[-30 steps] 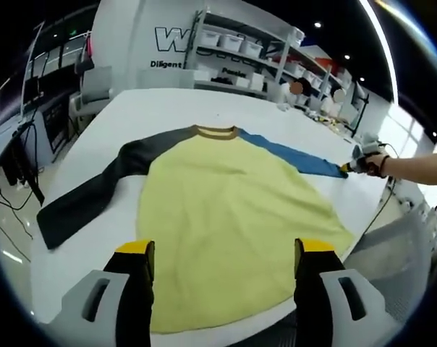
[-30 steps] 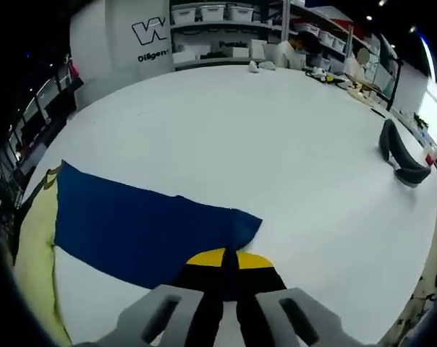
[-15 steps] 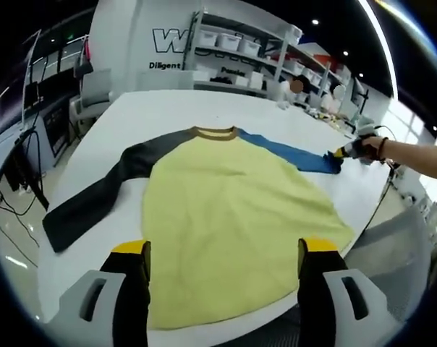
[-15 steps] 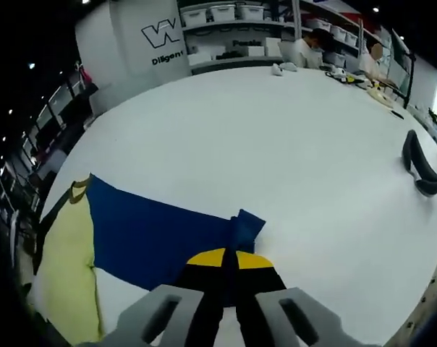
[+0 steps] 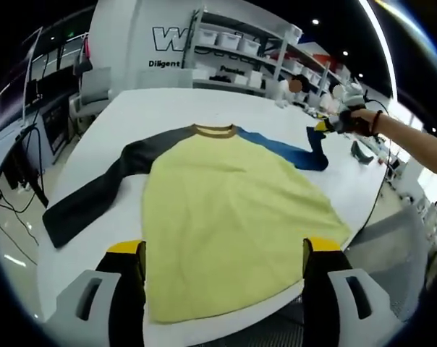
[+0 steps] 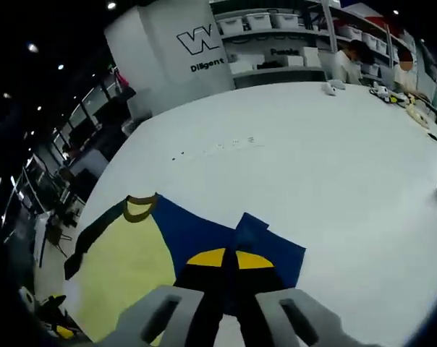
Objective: Fold the garment on the visible template until the final outline fits inside the template.
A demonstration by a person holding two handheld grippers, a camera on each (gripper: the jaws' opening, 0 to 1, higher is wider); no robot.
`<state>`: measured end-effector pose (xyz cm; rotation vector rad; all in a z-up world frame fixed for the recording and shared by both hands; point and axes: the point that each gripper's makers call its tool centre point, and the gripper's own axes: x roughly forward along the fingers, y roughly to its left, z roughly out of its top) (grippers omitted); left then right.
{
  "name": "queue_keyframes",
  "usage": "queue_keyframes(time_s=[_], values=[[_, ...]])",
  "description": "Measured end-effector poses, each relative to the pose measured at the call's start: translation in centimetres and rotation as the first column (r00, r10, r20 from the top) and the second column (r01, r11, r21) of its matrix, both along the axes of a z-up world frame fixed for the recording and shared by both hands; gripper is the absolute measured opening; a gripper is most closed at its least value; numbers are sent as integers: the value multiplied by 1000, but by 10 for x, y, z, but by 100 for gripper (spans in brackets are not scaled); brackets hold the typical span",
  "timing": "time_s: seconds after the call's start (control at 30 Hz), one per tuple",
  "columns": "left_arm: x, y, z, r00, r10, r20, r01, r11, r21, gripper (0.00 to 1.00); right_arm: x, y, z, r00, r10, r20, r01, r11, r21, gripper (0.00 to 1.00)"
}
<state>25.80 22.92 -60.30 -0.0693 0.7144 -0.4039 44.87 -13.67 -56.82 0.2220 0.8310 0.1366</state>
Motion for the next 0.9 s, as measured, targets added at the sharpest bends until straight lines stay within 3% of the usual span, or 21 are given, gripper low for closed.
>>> queue_keyframes(time_s=[0.27,0.5,0.7,0.9], values=[[0,0,0,1000,7,3,-7,1000,3,96,12,54,7,996,93,4,-93,995,21,0],[0,0,-1,1000,19,9,-19,1000,-3,98,19,104,11,977,212,9,-212,977,7,0],[3,5,4,998,48,39,-47,999,-12,99,26,139,16,964,266,21,-266,964,9,0],[2,3,3,999,42,32,-41,999,-12,99,33,173,22,954,296,47,-296,955,12,0]])
